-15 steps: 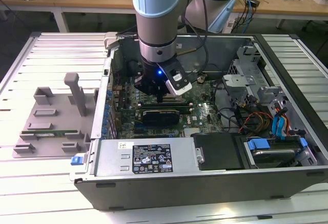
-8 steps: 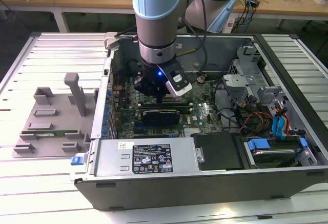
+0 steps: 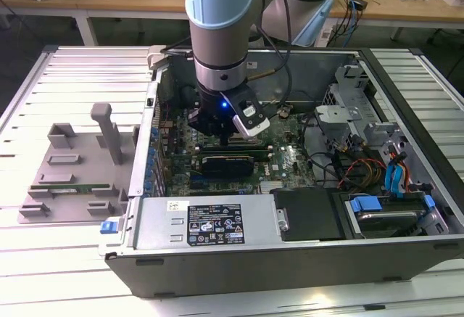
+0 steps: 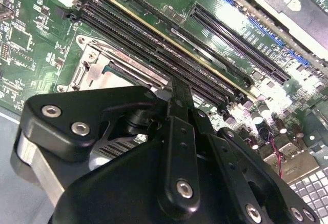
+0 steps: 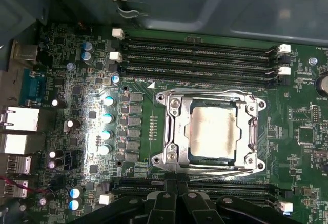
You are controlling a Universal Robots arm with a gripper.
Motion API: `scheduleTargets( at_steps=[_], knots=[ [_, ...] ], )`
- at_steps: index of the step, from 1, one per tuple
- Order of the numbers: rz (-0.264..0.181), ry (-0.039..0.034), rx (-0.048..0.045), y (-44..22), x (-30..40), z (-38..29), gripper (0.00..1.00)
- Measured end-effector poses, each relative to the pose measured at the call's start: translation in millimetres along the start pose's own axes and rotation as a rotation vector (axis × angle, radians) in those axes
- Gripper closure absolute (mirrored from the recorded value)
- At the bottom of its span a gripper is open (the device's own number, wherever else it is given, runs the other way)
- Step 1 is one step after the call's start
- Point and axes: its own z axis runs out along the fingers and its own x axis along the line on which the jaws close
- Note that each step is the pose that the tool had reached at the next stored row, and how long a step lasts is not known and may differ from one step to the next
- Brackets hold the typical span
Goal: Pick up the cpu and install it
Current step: 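Install the second cpu locking lever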
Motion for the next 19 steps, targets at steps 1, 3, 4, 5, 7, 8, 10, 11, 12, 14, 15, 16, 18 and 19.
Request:
scheduleTargets(
  at_steps=[1,3,4,5,7,8,10,11,12,14,15,16,18,19],
  knots=[
    [0.001,-0.0008,-0.0139,-1.0,0.2,-0.2,0.89],
    [0.002,-0.002,-0.0329,-2.3,0.1,-0.3,0.89],
    [0.002,-0.0024,-0.0375,-3.3,0.2,-0.3,0.89],
    [0.002,-0.0024,-0.0397,-5.1,0.3,-0.6,0.89],
    [0.003,-0.0027,-0.0433,-7.3,0.4,-0.8,0.89],
    [0.003,-0.0029,-0.0458,-8.3,0.4,-0.9,0.89],
    [0.004,-0.0037,-0.0586,-12.3,0.7,-1.3,0.89],
    [0.004,-0.0039,-0.0617,-14.1,0.8,-1.6,0.89],
    [0.004,-0.004,-0.0623,-14.6,0.8,-1.6,0.89],
    [0.004,-0.0039,-0.0624,-14.7,0.9,-1.5,0.89],
    [0.004,-0.004,-0.0626,-14.8,1.0,-0.8,0.89],
    [0.005,-0.004,-0.0648,-14.9,1.1,-0.2,0.89],
    [0.006,-0.0053,-0.0799,-15.1,2.0,-0.2,0.89],
    [0.007,-0.0061,-0.092,-15.6,5.9,-0.2,0.89]
  ],
)
